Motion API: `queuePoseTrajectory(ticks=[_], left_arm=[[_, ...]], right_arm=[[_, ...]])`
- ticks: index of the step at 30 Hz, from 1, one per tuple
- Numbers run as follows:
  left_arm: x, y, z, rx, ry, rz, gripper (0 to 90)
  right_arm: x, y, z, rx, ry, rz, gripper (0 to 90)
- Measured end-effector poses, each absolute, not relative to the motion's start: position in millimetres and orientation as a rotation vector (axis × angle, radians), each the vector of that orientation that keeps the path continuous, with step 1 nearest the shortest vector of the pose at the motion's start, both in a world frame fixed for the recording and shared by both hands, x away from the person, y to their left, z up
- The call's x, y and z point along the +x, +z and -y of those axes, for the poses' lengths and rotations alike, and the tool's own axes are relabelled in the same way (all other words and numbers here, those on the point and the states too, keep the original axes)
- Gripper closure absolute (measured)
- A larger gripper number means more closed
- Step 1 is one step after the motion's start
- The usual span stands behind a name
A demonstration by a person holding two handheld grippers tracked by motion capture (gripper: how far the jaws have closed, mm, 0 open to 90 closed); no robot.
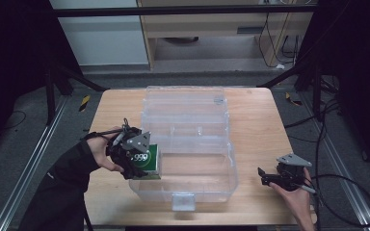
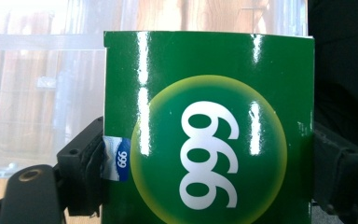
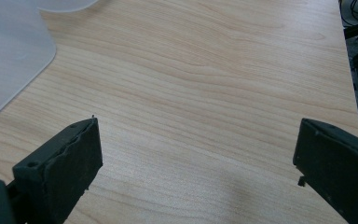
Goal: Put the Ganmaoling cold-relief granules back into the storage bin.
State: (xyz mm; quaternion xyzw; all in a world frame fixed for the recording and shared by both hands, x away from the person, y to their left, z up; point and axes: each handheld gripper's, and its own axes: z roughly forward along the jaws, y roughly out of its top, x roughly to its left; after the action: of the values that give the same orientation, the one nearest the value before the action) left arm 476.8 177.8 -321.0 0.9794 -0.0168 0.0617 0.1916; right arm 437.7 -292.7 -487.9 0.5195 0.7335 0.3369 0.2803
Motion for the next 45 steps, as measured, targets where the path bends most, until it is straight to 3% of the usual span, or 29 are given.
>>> queuePoseTrajectory(ticks=[45], left_arm=[[481, -390, -167, 2.810, 0.079, 0.020, 14.7]], right_arm=[[439, -490, 291, 1.386, 0.888, -1.988, 1.6]])
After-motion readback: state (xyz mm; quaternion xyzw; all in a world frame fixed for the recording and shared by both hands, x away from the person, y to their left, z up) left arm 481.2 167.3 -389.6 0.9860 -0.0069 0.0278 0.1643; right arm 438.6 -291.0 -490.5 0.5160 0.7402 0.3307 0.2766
